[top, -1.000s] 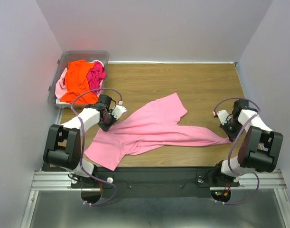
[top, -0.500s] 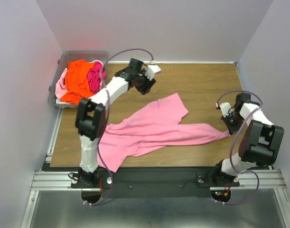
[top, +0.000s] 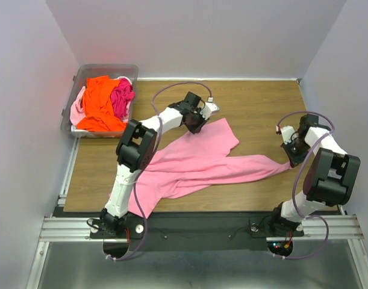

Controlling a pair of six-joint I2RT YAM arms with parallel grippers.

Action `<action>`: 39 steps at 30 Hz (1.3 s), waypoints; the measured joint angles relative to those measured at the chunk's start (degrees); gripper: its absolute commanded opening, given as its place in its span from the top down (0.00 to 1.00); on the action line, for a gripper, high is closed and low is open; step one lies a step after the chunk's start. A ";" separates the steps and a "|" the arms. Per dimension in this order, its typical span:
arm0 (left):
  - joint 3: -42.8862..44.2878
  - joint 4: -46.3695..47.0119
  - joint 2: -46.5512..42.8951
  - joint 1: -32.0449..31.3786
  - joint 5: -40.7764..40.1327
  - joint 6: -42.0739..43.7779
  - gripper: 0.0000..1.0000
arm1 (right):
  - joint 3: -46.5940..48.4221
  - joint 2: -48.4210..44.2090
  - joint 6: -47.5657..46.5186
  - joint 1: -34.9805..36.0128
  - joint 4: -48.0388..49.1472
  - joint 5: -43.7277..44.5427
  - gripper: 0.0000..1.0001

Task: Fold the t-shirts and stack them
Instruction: Flatten the tshirt out

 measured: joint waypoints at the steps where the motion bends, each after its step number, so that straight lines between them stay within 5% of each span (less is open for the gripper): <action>1: -1.77 1.60 -0.83 0.00 -1.44 0.83 0.97 | 0.20 0.20 0.24 0.00 -0.07 -0.09 0.99; 8: -24.11 2.78 -16.00 2.97 -6.97 4.92 1.00 | 1.73 1.49 0.42 0.00 0.07 -0.68 0.99; 13: -39.74 1.57 -28.33 12.22 -9.53 7.28 1.00 | 1.95 2.49 0.39 0.00 0.09 -2.64 0.99; 16: -44.00 1.38 -31.82 15.54 -10.75 8.28 0.63 | 1.97 2.67 0.35 0.11 -0.02 -5.77 0.99; 23: -38.53 -4.85 -31.65 16.63 -7.17 9.44 0.43 | 3.19 3.43 0.11 0.07 -0.35 -8.70 0.99; 31: -14.95 -5.27 -23.93 15.19 -1.36 7.37 0.43 | 4.37 3.43 -0.79 -0.04 -0.98 -10.71 0.96; 39: -9.62 -3.87 -11.45 12.37 -4.63 3.08 0.42 | 6.03 4.44 -0.94 -0.04 -1.46 -10.78 0.91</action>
